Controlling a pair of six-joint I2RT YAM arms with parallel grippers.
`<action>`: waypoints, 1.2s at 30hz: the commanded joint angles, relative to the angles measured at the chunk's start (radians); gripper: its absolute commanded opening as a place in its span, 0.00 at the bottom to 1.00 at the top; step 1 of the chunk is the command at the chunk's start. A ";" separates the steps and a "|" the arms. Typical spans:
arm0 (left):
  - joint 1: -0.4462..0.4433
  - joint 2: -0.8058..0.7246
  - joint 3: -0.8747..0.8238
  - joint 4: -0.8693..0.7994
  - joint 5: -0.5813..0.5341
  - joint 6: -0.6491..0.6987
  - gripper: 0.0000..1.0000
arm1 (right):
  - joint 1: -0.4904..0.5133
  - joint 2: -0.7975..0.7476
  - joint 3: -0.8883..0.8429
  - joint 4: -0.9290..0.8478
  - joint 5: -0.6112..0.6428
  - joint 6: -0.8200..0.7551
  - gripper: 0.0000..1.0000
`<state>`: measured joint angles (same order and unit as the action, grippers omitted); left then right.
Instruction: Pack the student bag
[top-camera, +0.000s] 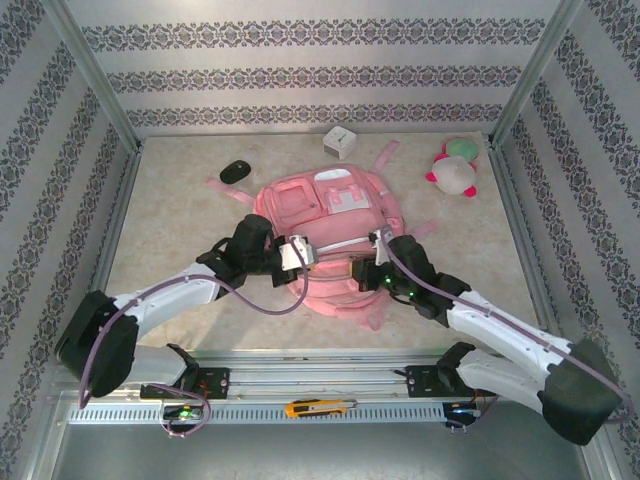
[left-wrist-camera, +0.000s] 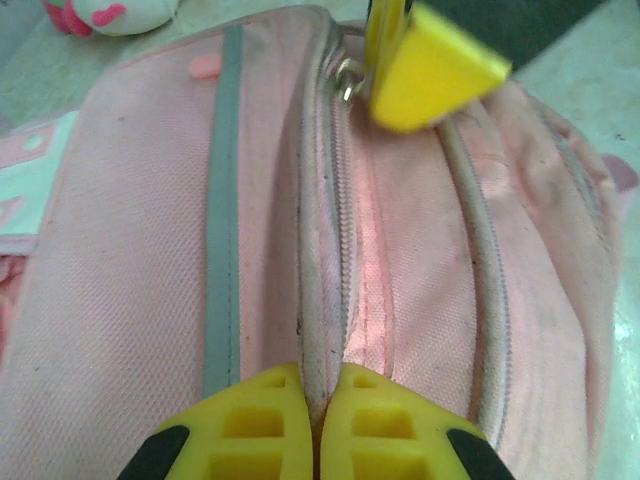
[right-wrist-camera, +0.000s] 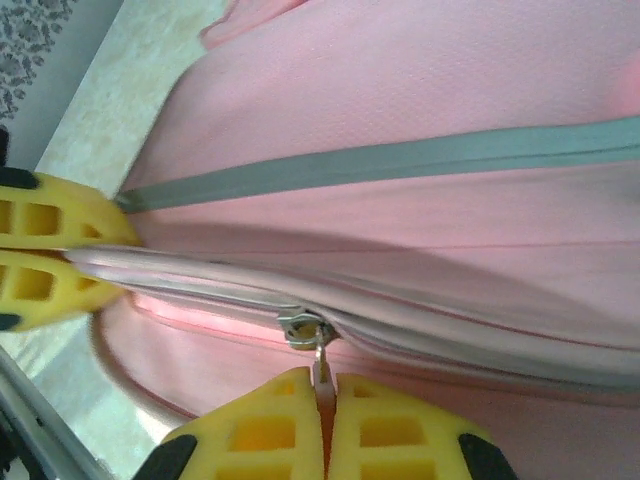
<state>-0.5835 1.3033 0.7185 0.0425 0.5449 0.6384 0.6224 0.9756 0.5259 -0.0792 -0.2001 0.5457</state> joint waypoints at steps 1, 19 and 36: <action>0.053 -0.077 -0.023 -0.120 -0.052 0.048 0.00 | -0.061 -0.031 -0.029 -0.096 -0.023 -0.036 0.00; -0.203 0.047 0.167 -0.046 -0.269 -0.144 0.56 | -0.058 0.048 -0.005 0.001 -0.191 -0.046 0.00; -0.162 0.166 0.239 -0.243 -0.195 0.085 0.01 | -0.154 0.008 -0.005 -0.047 -0.244 -0.071 0.00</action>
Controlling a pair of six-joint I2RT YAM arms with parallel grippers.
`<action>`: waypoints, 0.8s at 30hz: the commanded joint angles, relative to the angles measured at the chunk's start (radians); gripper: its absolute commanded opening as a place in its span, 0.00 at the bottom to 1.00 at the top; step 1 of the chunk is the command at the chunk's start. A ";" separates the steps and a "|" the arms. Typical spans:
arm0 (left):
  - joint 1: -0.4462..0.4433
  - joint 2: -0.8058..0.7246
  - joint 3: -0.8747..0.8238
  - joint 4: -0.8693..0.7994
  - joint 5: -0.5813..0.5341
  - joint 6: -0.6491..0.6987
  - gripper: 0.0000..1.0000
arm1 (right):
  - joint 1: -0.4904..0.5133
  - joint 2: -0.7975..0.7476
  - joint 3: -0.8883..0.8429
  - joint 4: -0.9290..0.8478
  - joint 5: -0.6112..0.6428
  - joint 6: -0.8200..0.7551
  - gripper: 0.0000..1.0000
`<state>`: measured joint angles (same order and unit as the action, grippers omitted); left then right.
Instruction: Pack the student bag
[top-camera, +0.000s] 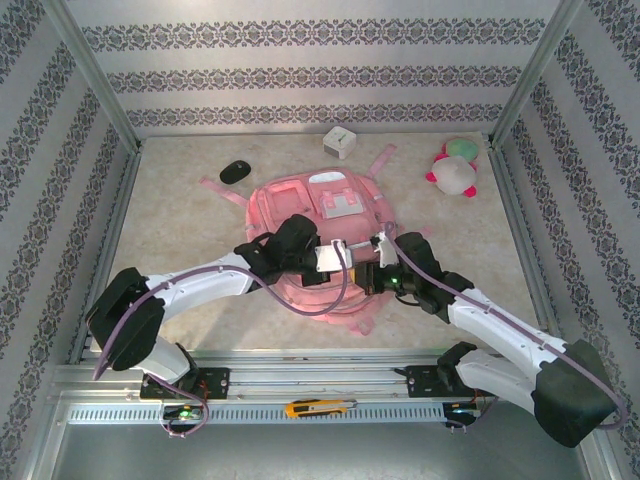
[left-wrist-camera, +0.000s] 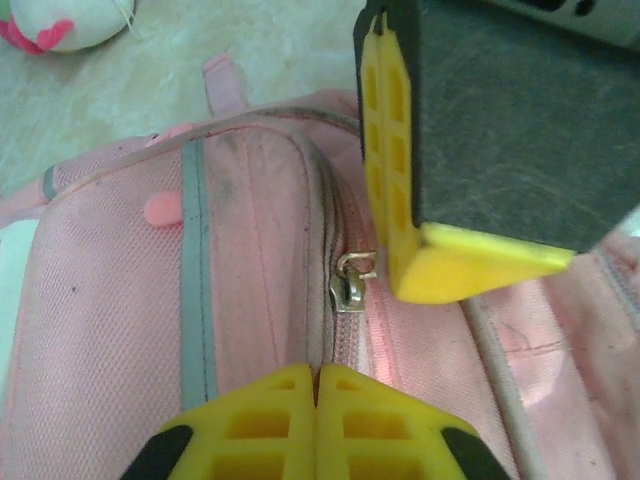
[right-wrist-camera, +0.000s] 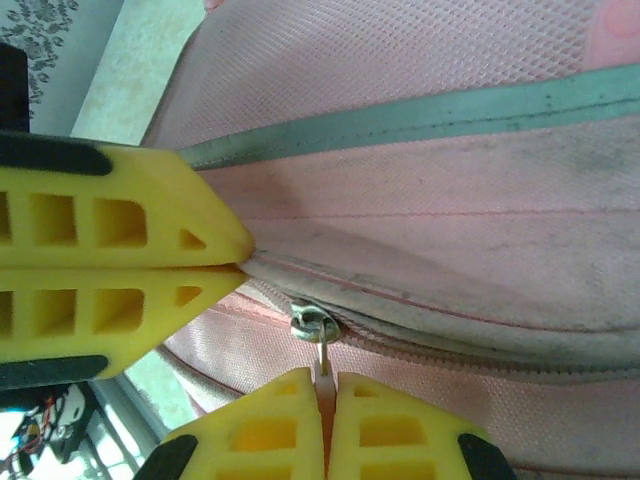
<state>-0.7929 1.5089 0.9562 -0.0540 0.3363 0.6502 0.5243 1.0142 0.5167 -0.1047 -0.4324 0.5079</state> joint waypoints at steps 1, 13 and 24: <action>0.065 -0.058 -0.004 -0.168 0.032 0.089 0.00 | -0.081 -0.032 0.009 -0.038 -0.026 -0.042 0.00; 0.247 -0.206 -0.083 -0.330 0.211 0.259 0.00 | -0.110 0.001 0.017 -0.008 -0.132 -0.053 0.00; 0.051 -0.165 -0.058 -0.056 0.052 0.000 0.57 | -0.070 0.010 0.014 0.012 -0.117 -0.042 0.00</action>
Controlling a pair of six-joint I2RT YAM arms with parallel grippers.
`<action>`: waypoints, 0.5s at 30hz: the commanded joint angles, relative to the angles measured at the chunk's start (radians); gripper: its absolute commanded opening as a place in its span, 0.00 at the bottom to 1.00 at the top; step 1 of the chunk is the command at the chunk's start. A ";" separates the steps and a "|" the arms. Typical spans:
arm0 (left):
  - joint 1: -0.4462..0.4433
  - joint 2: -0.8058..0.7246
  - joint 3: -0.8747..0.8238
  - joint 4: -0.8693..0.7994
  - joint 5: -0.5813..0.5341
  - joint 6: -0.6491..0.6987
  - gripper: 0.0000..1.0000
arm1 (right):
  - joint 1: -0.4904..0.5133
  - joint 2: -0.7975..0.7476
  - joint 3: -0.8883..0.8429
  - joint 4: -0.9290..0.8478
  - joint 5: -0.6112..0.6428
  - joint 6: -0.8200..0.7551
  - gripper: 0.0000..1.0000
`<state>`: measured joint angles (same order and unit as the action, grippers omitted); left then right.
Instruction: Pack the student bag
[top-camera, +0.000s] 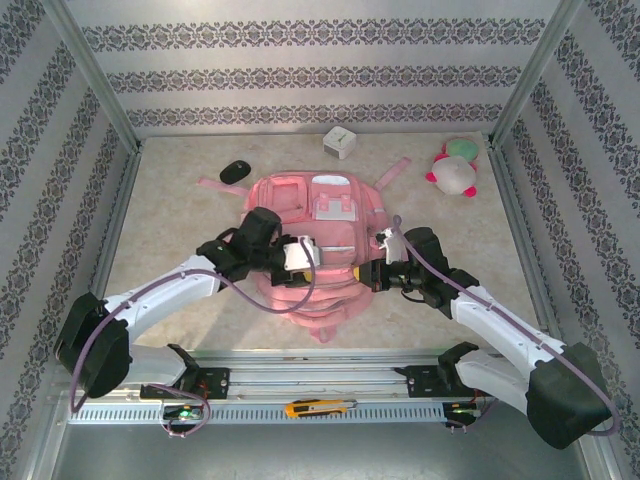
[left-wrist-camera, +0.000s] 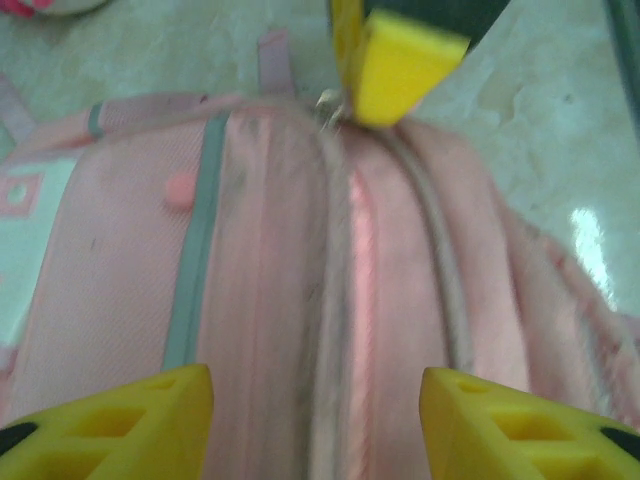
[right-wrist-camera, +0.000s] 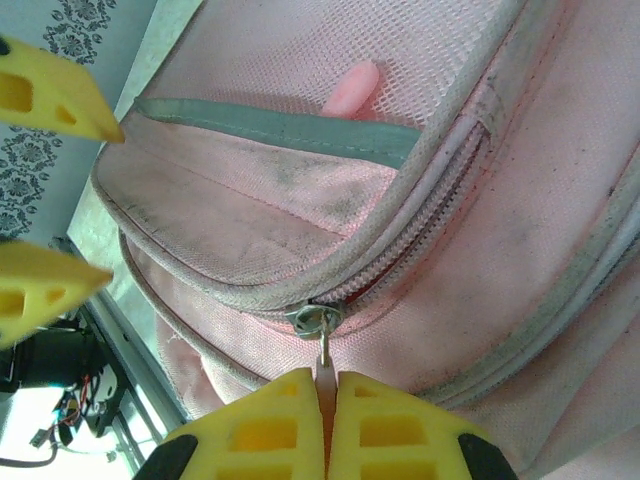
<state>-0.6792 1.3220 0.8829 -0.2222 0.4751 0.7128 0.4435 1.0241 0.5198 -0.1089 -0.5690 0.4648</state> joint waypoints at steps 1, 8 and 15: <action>-0.079 0.045 0.019 0.137 -0.112 -0.064 0.57 | 0.012 -0.001 0.011 0.017 0.020 0.000 0.00; -0.091 0.189 0.099 0.180 -0.162 -0.065 0.58 | 0.016 0.002 0.013 0.023 0.023 0.007 0.00; -0.089 0.202 0.109 0.155 -0.097 -0.012 0.15 | 0.006 0.008 0.010 0.033 0.055 0.016 0.00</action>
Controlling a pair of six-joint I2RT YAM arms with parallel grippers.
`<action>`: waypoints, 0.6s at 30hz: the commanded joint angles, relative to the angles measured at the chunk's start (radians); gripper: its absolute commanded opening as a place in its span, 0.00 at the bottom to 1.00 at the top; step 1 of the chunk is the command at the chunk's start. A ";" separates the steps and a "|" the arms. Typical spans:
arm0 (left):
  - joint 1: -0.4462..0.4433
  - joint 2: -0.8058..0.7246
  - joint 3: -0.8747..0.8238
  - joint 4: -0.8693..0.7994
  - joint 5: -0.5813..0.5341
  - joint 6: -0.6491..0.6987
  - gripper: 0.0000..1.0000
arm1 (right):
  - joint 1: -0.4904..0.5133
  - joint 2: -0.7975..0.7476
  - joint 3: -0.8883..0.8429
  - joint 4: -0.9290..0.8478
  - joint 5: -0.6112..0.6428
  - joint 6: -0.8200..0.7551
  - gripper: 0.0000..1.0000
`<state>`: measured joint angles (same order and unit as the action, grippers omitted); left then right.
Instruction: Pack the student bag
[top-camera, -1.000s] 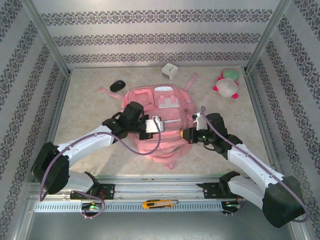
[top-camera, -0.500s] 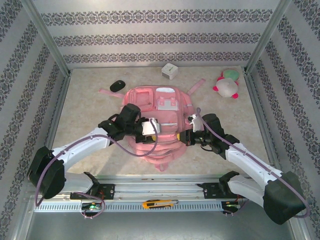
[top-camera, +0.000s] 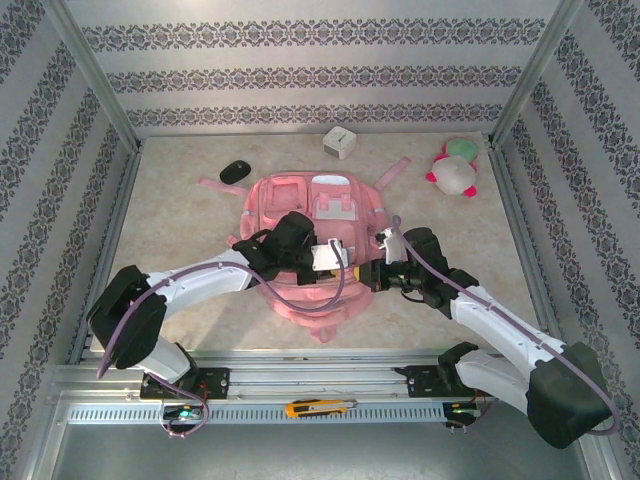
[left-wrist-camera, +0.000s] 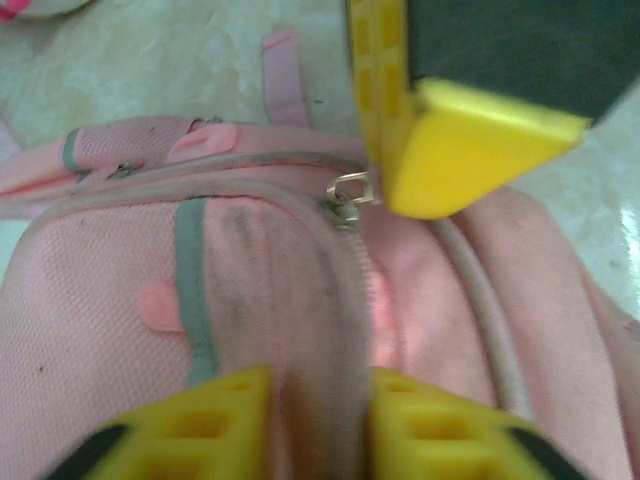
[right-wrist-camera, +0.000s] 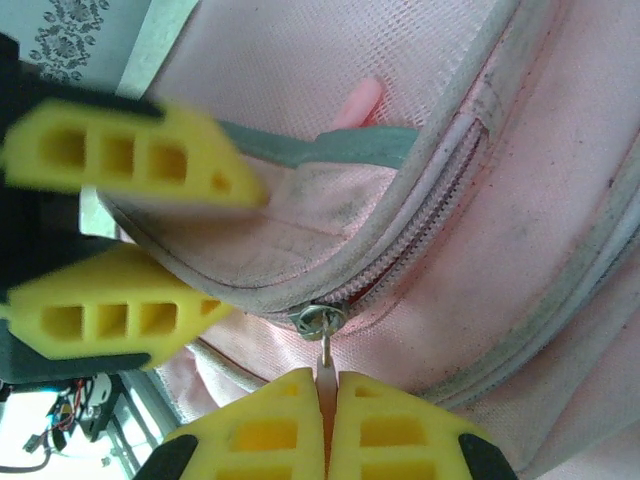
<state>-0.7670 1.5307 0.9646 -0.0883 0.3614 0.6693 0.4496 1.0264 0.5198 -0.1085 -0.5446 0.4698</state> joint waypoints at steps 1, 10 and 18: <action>-0.001 -0.019 0.020 0.009 0.036 0.048 0.09 | -0.011 0.007 0.007 0.032 0.037 0.011 0.00; 0.044 -0.097 -0.038 -0.095 0.147 0.133 0.00 | -0.169 0.095 0.007 0.154 0.049 0.023 0.00; 0.054 -0.114 -0.055 -0.093 0.254 0.160 0.00 | -0.197 0.274 0.106 0.281 -0.001 0.027 0.00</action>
<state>-0.7132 1.4681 0.9298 -0.0963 0.4706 0.7872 0.2966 1.2442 0.5732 0.0788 -0.6682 0.4763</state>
